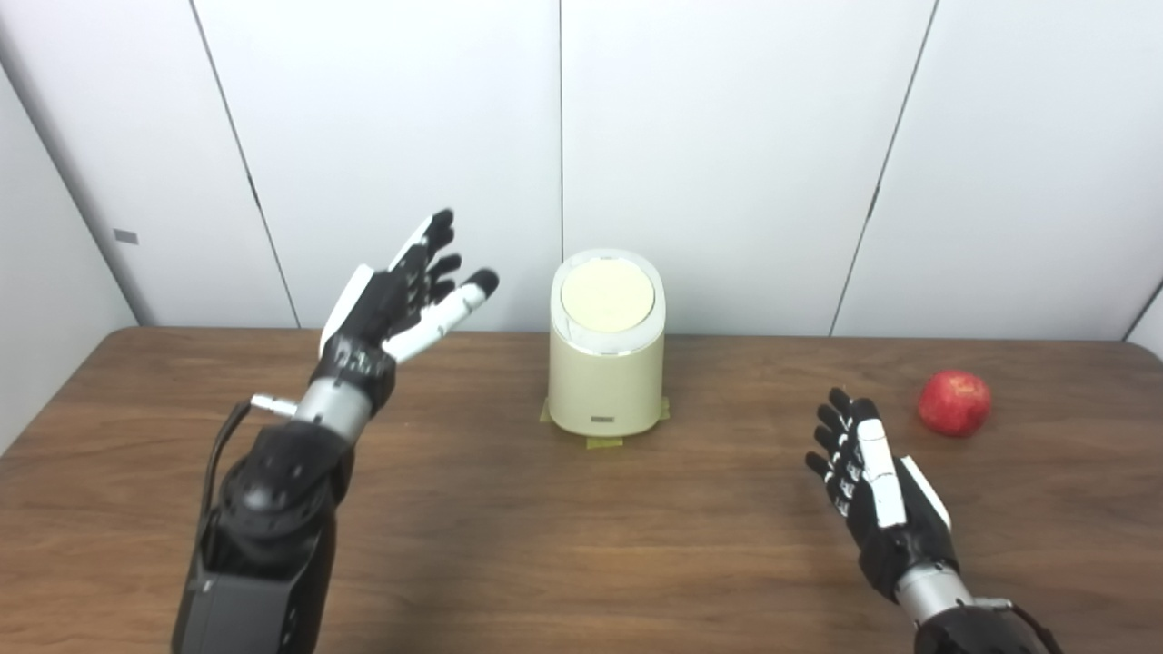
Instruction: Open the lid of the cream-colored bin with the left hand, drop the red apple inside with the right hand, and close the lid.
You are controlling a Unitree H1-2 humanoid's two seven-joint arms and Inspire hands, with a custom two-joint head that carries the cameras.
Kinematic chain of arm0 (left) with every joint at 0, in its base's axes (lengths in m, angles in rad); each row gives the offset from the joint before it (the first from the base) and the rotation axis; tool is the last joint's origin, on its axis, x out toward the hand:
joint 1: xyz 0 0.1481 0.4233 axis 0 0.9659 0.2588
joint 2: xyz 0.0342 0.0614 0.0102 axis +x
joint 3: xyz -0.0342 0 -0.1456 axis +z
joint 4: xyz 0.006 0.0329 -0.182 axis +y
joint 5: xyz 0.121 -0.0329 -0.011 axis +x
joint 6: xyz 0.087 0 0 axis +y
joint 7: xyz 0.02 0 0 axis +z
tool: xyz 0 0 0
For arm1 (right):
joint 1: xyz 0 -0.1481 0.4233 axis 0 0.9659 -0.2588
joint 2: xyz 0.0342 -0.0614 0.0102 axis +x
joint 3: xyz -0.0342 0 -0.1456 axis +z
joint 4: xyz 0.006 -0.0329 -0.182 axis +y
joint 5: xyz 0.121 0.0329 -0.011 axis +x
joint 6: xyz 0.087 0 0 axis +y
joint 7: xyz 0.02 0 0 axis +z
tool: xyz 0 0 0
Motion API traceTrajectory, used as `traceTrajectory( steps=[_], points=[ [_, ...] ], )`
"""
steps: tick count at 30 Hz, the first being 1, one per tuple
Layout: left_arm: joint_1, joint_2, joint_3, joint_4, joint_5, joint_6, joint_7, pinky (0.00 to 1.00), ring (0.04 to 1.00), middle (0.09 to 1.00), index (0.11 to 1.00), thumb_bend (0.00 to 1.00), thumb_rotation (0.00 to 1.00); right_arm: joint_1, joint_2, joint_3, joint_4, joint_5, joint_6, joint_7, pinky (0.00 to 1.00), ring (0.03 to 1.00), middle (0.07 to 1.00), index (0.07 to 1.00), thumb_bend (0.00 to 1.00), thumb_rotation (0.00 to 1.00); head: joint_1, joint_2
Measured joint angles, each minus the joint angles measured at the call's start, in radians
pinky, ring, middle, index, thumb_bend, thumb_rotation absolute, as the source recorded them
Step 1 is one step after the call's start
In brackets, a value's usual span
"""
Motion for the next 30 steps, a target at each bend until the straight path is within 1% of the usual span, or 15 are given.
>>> traceTrajectory(
  steps=[3,5,8,10,13,14,18,20,23,26,28,30],
  points=[
    [-0.078,-0.005,-0.015,0.049,0.054,0.000,-0.035,0.89,0.989,1.000,1.000,0.69,0.43,0.000,0.002,0.001,0.002,0.000,-0.006,-0.001,0.96,1.000,0.999,1.000,0.60,1.00,-0.003,-0.003],
    [-0.113,-0.011,-0.017,0.080,0.087,0.000,-0.055,0.89,0.991,1.000,1.000,0.72,0.40,-0.001,0.004,0.003,0.002,-0.004,-0.006,-0.006,0.94,0.993,0.988,1.000,0.61,1.00,-0.005,-0.005],
    [-0.143,-0.035,-0.016,0.128,0.133,0.000,-0.081,0.91,0.995,1.000,1.000,0.73,0.34,-0.001,0.008,0.011,0.001,-0.018,-0.006,-0.015,0.93,0.986,0.979,1.000,0.61,1.00,-0.005,-0.003],
    [-0.151,-0.051,-0.018,0.157,0.173,0.000,-0.096,0.96,0.999,1.000,1.000,0.76,0.36,-0.001,0.014,0.014,0.000,-0.022,-0.006,-0.017,0.93,0.983,0.976,1.000,0.63,1.00,0.000,-0.005],
    [-0.173,-0.060,-0.028,0.213,0.239,0.000,-0.111,0.96,1.000,1.000,1.000,0.78,0.36,-0.001,0.023,0.019,-0.001,-0.023,-0.006,-0.017,0.92,0.983,0.973,1.000,0.63,1.00,0.000,-0.003],
    [-0.180,-0.060,-0.028,0.223,0.252,0.000,-0.119,0.93,0.996,1.000,1.000,0.78,0.35,-0.001,0.023,0.020,-0.001,-0.023,-0.006,-0.017,0.92,0.983,0.971,1.000,0.63,1.00,0.002,-0.002],
    [-0.227,-0.056,-0.046,0.288,0.307,0.000,-0.130,0.86,0.976,1.000,1.000,0.80,0.29,-0.001,0.023,0.020,-0.008,-0.025,-0.006,-0.016,0.92,0.985,0.972,1.000,0.62,1.00,0.002,0.002],
    [-0.250,-0.055,-0.068,0.324,0.336,0.000,-0.133,0.82,0.961,1.000,1.000,0.82,0.26,-0.001,0.022,0.019,-0.009,-0.025,-0.006,-0.016,0.92,0.986,0.975,1.000,0.61,1.00,0.002,0.003],
    [-0.283,-0.049,-0.117,0.387,0.370,-0.002,-0.126,0.79,0.983,1.000,1.000,0.86,0.20,0.000,0.022,0.020,-0.009,-0.026,-0.006,-0.016,0.92,0.984,0.975,1.000,0.61,1.00,0.003,0.003],
    [-0.302,-0.044,-0.166,0.450,0.422,-0.022,-0.074,0.78,0.999,1.000,1.000,0.91,0.18,0.000,0.022,0.023,-0.010,-0.032,-0.006,-0.017,0.91,0.985,0.975,1.000,0.61,1.00,0.000,0.005],
    [-0.309,-0.040,-0.197,0.480,0.459,-0.032,-0.038,0.81,1.000,1.000,1.000,0.92,0.18,0.000,0.022,0.022,-0.011,-0.034,-0.006,-0.017,0.92,0.988,0.977,1.000,0.60,1.00,-0.002,0.006],
    [-0.322,-0.030,-0.235,0.525,0.493,-0.061,-0.006,0.85,1.000,1.000,1.000,0.93,0.17,0.000,0.023,0.022,-0.012,-0.034,-0.006,-0.017,0.92,0.983,0.974,1.000,0.60,1.00,-0.002,0.008]
  ],
)
